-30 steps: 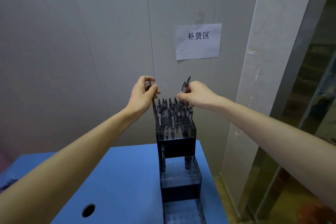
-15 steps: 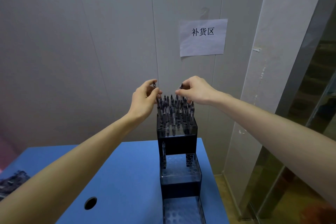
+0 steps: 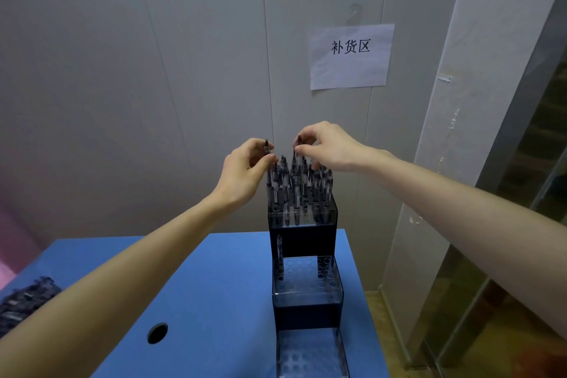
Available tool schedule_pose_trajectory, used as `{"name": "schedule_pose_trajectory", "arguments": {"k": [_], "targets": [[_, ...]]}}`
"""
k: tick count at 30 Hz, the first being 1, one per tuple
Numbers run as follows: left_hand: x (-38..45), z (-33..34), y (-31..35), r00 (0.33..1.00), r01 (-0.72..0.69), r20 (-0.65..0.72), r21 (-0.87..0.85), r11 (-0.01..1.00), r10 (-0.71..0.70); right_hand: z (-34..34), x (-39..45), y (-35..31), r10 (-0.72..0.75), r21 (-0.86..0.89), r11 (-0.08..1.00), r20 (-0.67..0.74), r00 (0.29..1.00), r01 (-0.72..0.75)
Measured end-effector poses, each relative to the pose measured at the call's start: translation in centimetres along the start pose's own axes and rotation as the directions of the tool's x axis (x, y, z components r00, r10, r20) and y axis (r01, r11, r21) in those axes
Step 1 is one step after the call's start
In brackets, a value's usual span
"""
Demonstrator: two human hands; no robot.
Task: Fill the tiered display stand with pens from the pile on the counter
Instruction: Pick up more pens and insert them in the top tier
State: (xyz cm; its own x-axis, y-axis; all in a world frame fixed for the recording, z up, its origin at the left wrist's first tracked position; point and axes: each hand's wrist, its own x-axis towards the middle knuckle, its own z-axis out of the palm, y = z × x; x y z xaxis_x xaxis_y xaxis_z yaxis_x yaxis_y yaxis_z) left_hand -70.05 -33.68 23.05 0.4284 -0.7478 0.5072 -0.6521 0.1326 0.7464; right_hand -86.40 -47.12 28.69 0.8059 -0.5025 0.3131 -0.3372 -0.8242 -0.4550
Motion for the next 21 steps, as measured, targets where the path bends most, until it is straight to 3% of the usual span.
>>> {"name": "schedule_pose_trajectory", "arguments": {"k": [7, 11, 14, 21], "targets": [[-0.42, -0.20, 0.08, 0.997, -0.071, -0.019, 0.075, 0.995, 0.073, 0.23, 0.09, 0.57, -0.019, 0.004, 1.000, 0.000, 1.000, 0.019], [-0.47, -0.03, 0.46, 0.997, -0.063, -0.040, 0.032, 0.997, 0.064, 0.28, -0.01, 0.74, -0.020, 0.018, 1.000, -0.010, 1.000, 0.021], [-0.51, 0.18, 0.57, 0.993, -0.113, -0.021, 0.109, 0.988, 0.116, 0.18, -0.13, 0.75, -0.018, 0.033, 0.999, -0.032, 0.999, 0.019], [-0.49, 0.04, 0.38, 0.995, -0.079, -0.053, 0.089, 0.993, 0.084, 0.34, -0.52, 0.79, -0.030, 0.087, 0.996, -0.088, 0.996, 0.037]]}}
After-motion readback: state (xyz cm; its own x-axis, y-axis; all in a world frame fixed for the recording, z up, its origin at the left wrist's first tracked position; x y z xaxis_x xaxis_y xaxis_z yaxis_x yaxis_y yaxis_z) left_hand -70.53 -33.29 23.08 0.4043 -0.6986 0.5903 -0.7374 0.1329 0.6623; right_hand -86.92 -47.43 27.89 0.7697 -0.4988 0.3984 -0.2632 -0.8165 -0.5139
